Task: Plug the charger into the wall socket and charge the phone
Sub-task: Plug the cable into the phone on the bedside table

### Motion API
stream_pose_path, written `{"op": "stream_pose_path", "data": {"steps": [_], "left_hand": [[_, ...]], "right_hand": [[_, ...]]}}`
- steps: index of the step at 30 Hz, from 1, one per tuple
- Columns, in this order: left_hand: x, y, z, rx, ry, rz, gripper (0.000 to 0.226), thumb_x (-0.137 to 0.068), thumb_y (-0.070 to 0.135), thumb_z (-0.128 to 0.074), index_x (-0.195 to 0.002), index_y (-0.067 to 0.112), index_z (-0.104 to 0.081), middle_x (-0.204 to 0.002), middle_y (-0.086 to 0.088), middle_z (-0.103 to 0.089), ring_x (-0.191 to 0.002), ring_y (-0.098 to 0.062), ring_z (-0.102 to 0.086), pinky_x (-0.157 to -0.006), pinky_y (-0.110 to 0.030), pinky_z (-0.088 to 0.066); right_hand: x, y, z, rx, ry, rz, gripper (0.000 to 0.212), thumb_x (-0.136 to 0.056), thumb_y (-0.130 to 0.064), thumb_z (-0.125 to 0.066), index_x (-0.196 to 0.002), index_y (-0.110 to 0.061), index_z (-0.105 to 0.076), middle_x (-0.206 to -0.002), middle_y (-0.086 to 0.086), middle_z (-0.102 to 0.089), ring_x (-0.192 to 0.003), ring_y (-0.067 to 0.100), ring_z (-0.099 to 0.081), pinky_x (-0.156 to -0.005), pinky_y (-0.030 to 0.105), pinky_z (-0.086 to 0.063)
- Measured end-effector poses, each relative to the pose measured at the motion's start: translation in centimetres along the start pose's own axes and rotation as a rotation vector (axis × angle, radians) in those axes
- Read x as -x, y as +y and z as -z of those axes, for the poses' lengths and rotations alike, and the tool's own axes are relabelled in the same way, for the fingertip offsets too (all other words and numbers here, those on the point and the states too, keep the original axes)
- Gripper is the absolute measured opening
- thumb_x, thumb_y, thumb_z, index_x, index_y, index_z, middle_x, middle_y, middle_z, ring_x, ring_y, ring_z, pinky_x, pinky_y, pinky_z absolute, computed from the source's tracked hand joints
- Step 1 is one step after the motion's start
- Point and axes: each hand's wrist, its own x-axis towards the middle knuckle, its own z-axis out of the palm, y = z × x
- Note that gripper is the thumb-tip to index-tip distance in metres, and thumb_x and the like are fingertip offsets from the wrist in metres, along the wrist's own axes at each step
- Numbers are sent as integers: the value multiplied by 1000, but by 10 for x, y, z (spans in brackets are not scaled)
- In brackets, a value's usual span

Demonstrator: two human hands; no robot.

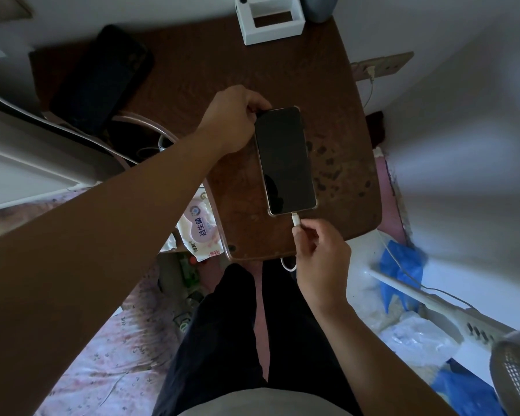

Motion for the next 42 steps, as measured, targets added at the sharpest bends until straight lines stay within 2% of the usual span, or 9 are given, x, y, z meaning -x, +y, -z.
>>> {"op": "stream_pose_path", "data": {"steps": [2,4,9,14,22,27,31,35,42], "left_hand": [[1,0,-1,2,4,-4,41,-93,-2,-40,-123,14,-63,-128,-6,-61,-101,-4,-48,-83,-8,-33],[2,-1,-1,4,9,-15,42,-92,-3,-39,-123,13,-63,-129,-6,-60,-100,-2,-45,-80,-3,-30],[1,-4,-2,14,9,-27,40,-93,-2,-40,-123,14,-63,-129,-6,-60,-99,0,-44,-80,-1,-28],[2,-4,-4,17,20,-42,39,-93,-1,-41,-123,13,-63,-129,-6,-59,-99,0,-43,-79,1,-24],[0,-7,-5,5,31,-42,40,-94,0,-40,-123,15,-62,-130,-4,-58,-102,1,-43,-80,-2,-27],[-1,-8,-7,3,42,-48,40,-94,0,-40,-122,15,-63,-130,-5,-57,-116,-12,-51,-85,-6,-30],[-4,-12,-11,10,45,-38,38,-94,1,-41,-120,16,-64,-128,-4,-56,-110,-7,-49,-83,-6,-31],[-5,-13,-14,26,54,-37,38,-93,0,-41,-119,16,-63,-127,-5,-55,-116,-15,-51,-90,-13,-33],[-5,-14,-14,36,59,-43,40,-93,-1,-40,-119,16,-64,-126,-5,-55,-115,-16,-51,-88,-13,-32]], "right_hand": [[0,1,-3,-17,41,-28,11,-88,-17,-66,-95,-9,-70,-84,3,-71,-71,13,-66,-63,29,-57],[0,1,-5,-15,68,-17,10,-88,-15,-66,-94,-8,-70,-83,4,-71,-70,14,-66,-61,29,-57],[-2,1,-4,58,60,78,9,-87,-12,-67,-93,-7,-69,-82,7,-69,-69,15,-63,-57,23,-53],[-6,1,-2,58,38,72,9,-87,-15,-68,-92,-8,-69,-83,6,-68,-69,12,-62,-59,13,-46],[-8,1,-2,66,18,66,9,-86,-15,-68,-92,-8,-69,-84,5,-69,-71,12,-63,-61,9,-44],[-8,0,-3,89,18,75,8,-86,-14,-67,-92,-8,-68,-84,5,-69,-71,11,-62,-61,8,-42],[-9,0,-4,92,14,85,6,-86,-12,-67,-90,-8,-67,-83,5,-69,-71,12,-63,-60,10,-44],[-10,0,-5,86,13,91,4,-86,-10,-67,-88,-7,-66,-82,5,-68,-70,14,-63,-59,12,-44],[-11,0,-3,81,8,92,4,-85,-10,-68,-87,-8,-66,-81,4,-67,-68,12,-61,-59,10,-44]]}}
